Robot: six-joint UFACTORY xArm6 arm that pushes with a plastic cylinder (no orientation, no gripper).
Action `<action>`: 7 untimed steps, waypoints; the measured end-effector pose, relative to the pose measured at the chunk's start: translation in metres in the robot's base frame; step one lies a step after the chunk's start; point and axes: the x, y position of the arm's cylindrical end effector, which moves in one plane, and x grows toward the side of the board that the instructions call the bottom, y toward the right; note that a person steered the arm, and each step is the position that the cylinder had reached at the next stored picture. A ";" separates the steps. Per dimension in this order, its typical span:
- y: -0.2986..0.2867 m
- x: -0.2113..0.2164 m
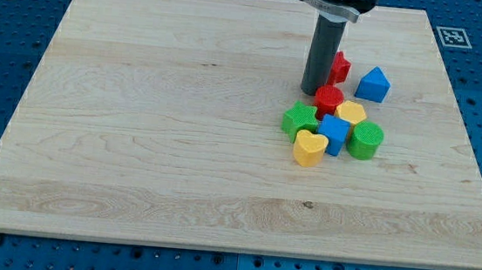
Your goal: Slightly move the red circle towards the yellow hexagon
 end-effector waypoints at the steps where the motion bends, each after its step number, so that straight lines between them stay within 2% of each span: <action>1: -0.002 -0.001; 3: -0.013 -0.005; 6: 0.038 -0.011; 7: 0.035 0.008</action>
